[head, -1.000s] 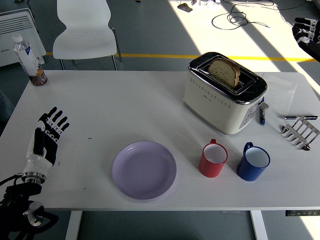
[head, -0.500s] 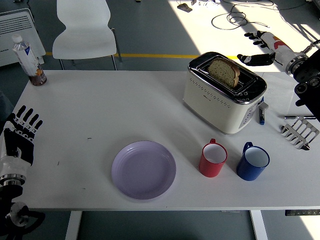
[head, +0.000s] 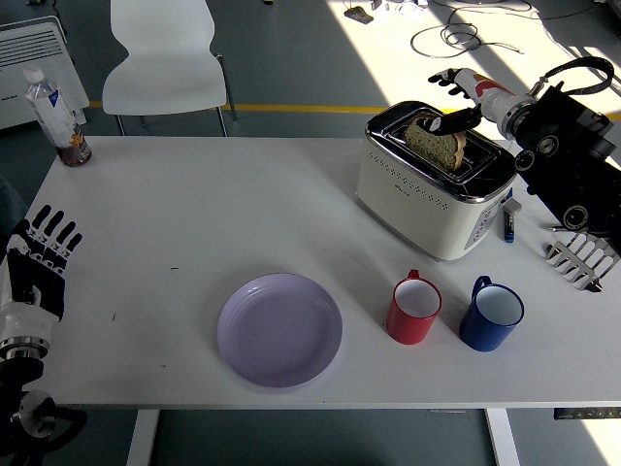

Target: Push plate across desktop,pick up the break from the machine,place the break in the plate

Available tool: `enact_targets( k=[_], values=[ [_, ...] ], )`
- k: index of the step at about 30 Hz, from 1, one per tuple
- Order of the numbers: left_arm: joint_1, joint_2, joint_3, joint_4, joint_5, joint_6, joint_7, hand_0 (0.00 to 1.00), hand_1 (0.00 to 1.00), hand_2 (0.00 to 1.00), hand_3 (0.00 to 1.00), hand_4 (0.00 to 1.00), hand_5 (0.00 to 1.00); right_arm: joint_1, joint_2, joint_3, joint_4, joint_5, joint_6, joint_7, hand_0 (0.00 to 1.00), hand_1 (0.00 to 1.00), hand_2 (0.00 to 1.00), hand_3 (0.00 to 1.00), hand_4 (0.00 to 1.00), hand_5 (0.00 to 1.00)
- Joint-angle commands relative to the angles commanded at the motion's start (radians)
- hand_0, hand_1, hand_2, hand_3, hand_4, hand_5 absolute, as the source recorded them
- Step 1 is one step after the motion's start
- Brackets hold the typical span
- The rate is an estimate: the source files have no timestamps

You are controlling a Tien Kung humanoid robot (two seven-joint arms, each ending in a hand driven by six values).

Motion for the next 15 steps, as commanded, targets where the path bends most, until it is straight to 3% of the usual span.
enact_targets(
  k=[7,8,15],
  values=[
    [-0.011,-0.002,-0.008,0.000,0.001,0.001,0.000,0.813,0.833,0.891,0.866,0.529,0.998,0.050,0.060,-0.035,-0.108,-0.018,0.006,-0.013,0.836,0.809,0.836,0.854,0.809,0.364],
    [-0.012,-0.002,-0.008,0.000,0.001,0.002,0.000,0.813,0.832,0.890,0.866,0.528,0.998,0.056,0.066,-0.038,-0.120,-0.020,0.008,-0.014,0.783,0.763,0.746,0.820,0.808,0.367],
    [-0.019,-0.001,-0.005,0.003,-0.001,0.003,0.000,0.813,0.832,0.890,0.866,0.525,0.998,0.087,0.101,-0.088,-0.195,0.007,0.004,-0.019,0.773,0.738,0.716,0.806,0.803,0.366]
  ],
)
